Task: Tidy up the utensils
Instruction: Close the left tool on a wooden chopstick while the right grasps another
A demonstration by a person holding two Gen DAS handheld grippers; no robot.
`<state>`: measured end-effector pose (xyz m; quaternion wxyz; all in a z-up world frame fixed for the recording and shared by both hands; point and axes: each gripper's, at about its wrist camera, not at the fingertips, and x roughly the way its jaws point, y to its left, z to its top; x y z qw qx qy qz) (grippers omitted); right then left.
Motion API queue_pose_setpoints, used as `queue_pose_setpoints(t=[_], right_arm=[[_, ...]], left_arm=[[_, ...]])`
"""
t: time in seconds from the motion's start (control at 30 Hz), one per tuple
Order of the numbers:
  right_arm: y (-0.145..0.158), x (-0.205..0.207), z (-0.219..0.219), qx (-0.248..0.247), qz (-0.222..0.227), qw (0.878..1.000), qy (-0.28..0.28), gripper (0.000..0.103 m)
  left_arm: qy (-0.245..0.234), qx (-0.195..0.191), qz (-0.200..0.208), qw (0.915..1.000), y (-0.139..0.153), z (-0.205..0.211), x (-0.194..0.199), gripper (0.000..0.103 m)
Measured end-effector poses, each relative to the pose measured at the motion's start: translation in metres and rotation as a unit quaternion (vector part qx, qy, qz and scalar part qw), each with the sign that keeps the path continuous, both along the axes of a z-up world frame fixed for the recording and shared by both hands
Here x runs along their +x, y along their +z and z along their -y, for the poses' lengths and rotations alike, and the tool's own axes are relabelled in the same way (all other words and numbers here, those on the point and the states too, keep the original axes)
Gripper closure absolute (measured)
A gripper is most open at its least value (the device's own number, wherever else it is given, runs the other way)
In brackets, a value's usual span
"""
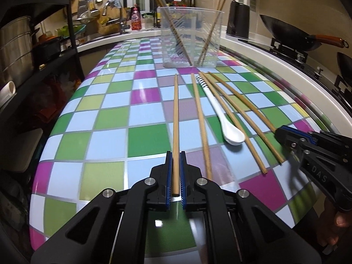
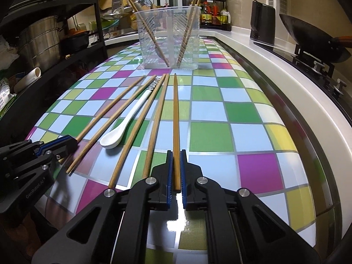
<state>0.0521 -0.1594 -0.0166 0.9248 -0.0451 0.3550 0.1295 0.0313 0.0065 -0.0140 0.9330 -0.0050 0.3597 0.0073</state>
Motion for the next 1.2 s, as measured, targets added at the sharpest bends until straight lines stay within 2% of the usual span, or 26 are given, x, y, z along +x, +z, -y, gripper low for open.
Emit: queue_pose_setpoints(t=[0.27, 1.2], right_arm=[[0.0, 0.001, 0.009, 0.003, 0.003, 0.999, -0.047, 0.094], [-0.001, -0.004, 0.005, -0.005, 0.017, 0.999, -0.044, 0.096]], left_arm=[[0.034, -0.006, 0.003, 0.9994, -0.001, -0.013, 0.003, 0.096], [0.036, -0.003, 0.013, 0.9993, -0.002, -0.011, 0.002, 0.096]])
